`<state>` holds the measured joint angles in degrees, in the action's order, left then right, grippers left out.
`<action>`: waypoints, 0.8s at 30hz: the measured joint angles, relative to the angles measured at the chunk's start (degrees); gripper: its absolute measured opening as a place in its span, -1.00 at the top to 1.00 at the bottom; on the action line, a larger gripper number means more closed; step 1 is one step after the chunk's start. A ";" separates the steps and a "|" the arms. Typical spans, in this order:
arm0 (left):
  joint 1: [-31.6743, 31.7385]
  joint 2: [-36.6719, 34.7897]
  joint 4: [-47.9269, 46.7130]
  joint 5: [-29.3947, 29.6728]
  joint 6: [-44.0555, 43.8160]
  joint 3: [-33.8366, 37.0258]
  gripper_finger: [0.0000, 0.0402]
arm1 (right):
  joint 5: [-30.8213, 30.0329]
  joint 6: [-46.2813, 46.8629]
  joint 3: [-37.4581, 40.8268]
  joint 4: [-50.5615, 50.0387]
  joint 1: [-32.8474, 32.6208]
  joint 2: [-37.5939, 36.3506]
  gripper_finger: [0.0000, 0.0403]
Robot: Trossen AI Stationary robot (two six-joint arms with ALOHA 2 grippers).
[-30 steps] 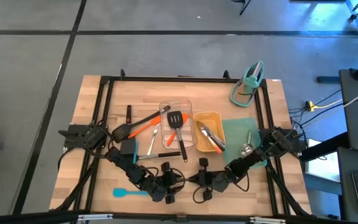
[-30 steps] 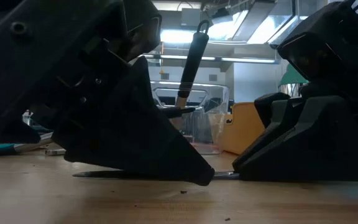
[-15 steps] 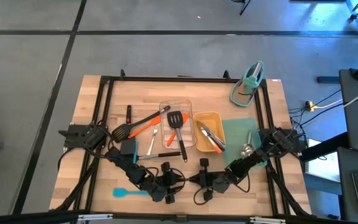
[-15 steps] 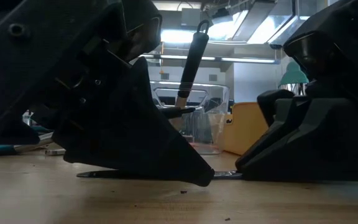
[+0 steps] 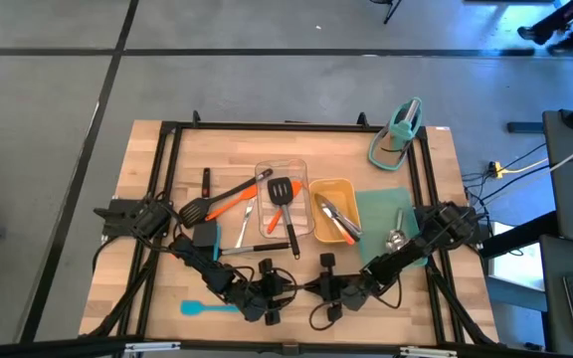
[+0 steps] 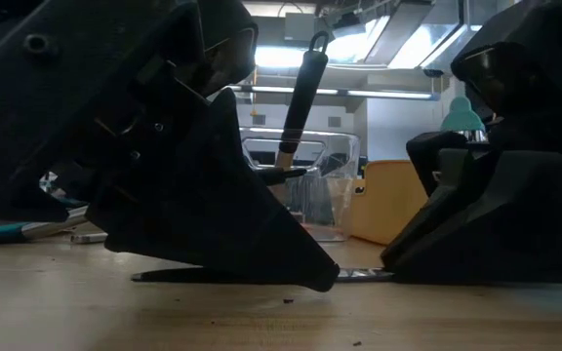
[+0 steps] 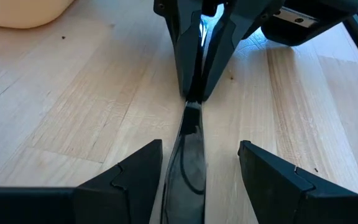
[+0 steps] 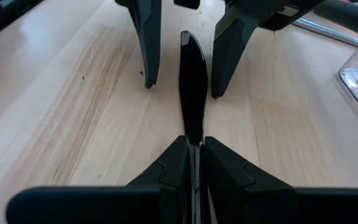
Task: Pick & Place Kitchen Items
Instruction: Put the black table knife into the yellow bin
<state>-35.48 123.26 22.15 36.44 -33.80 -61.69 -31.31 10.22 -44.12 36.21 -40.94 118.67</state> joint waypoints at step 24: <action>0.02 0.02 -0.04 -0.21 0.04 0.00 -0.04 | -2.58 -2.09 -1.61 -2.83 -0.79 -0.92 0.74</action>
<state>-35.46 123.28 22.11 36.23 -33.76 -61.69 -33.89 8.13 -45.73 33.39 -41.74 117.75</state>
